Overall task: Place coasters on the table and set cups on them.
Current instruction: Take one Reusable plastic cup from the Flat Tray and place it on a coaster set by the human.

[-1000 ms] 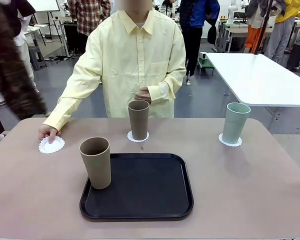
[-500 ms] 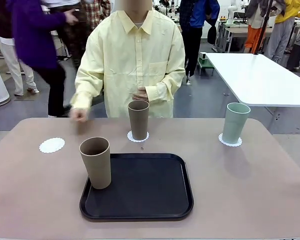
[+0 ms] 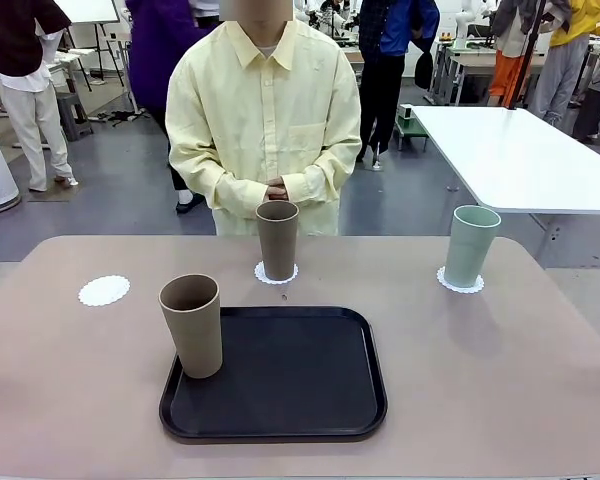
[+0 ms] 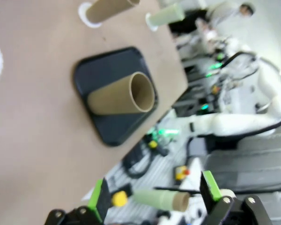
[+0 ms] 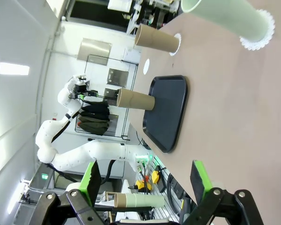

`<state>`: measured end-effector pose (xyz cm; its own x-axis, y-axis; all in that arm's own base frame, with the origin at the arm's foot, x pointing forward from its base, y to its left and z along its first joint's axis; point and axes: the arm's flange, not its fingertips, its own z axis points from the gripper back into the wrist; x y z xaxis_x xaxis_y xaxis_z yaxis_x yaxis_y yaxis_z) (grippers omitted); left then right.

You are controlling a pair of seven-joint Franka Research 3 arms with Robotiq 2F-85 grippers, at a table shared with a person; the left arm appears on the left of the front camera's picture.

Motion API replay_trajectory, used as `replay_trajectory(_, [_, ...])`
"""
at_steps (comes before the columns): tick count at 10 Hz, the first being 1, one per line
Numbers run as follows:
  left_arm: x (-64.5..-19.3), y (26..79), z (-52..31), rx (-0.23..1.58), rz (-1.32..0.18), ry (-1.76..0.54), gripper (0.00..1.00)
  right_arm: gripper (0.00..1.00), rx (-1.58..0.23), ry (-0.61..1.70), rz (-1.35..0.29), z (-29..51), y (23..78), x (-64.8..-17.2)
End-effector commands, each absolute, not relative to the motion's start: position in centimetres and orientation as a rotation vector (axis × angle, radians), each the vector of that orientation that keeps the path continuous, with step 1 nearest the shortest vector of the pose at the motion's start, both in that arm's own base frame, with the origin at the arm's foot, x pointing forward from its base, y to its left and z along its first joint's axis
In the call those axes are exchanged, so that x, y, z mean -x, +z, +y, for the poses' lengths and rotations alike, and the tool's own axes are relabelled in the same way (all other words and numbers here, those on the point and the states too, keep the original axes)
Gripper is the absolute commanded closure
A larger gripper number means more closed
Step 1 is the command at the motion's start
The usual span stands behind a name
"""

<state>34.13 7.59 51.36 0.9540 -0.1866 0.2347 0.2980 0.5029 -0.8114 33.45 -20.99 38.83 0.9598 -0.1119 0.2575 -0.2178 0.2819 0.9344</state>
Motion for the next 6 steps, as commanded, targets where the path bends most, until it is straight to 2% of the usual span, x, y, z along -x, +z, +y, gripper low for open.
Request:
replay_trajectory(1, [-35.5, 52.8, 4.5, 0.720, -0.201, -0.442, 0.00, 0.00, -1.288, 0.067, -0.295, -21.1, 38.8, -33.4])
replay_trajectory(3, [-35.7, 52.8, 1.1, 0.535, -0.208, -0.605, 0.00, 0.00, -1.288, 0.067, -0.295, -21.1, 38.8, -33.4])
replay_trajectory(6, [-34.6, 49.9, -3.7, 0.255, -0.250, -0.791, 0.00, 0.00, -1.288, 0.067, -0.295, -21.1, 38.8, -33.4])
